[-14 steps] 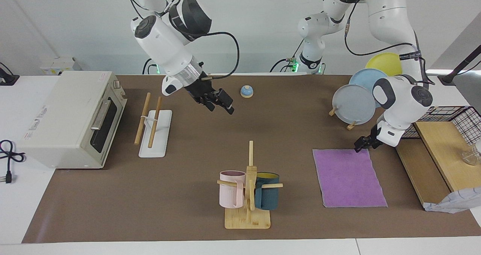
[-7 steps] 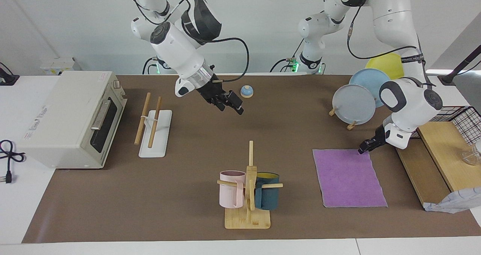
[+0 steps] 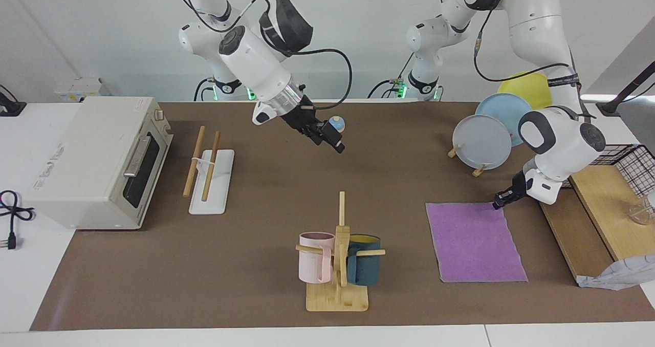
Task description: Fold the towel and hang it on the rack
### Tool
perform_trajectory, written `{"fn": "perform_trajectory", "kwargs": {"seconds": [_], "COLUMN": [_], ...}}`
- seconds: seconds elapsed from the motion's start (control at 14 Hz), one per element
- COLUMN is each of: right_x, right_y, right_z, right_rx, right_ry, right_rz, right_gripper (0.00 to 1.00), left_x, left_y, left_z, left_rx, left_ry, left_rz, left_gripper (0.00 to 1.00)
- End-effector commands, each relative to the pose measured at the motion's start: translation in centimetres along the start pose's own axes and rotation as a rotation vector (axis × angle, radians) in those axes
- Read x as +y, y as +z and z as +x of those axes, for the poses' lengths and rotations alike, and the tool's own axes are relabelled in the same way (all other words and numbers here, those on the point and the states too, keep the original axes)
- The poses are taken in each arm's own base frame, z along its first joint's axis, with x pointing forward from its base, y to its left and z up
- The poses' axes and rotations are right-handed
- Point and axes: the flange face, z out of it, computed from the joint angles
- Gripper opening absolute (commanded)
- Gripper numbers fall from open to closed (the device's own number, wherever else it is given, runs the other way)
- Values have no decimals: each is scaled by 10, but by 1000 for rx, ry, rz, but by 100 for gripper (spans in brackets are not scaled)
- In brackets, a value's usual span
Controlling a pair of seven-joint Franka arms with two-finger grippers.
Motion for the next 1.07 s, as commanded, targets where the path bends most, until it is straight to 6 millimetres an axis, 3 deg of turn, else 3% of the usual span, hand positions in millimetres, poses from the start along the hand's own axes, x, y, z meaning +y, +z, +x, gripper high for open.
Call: {"fn": "perform_trajectory", "kwargs": {"seconds": [0.0,0.29,0.43,0.57,0.64,0.71,0.79,0.93,1.0], "right_x": [12,13,13,13,12,12,12,12,12], "right_y": [1,2,2,2,1,1,2,2,1], "right_z": [-6,-6,-5,-5,-5,-5,-5,-5,-4], "right_rx": [-2,-2,-1,-2,-2,-2,-2,-1,-1], "right_ry": [29,29,30,31,30,30,32,32,33], "right_rz": [20,19,20,20,22,22,20,22,22], "right_gripper": [100,100,100,100,100,100,100,100,100], "left_x": [-2,0,26,107,157,203,235,273,279], "left_y": [-1,-7,-35,-76,-80,-74,-60,-23,-7], "left_z": [4,4,4,-10,-28,-48,-70,-109,-120], "left_rx": [-12,-18,-27,-14,-5,-2,-3,-19,-8], "left_ry": [10,124,253,465,568,670,779,888,841], "left_rz": [-14,-9,37,176,226,277,355,418,414], "left_gripper": [0,0,0,0,0,0,0,0,0]}}
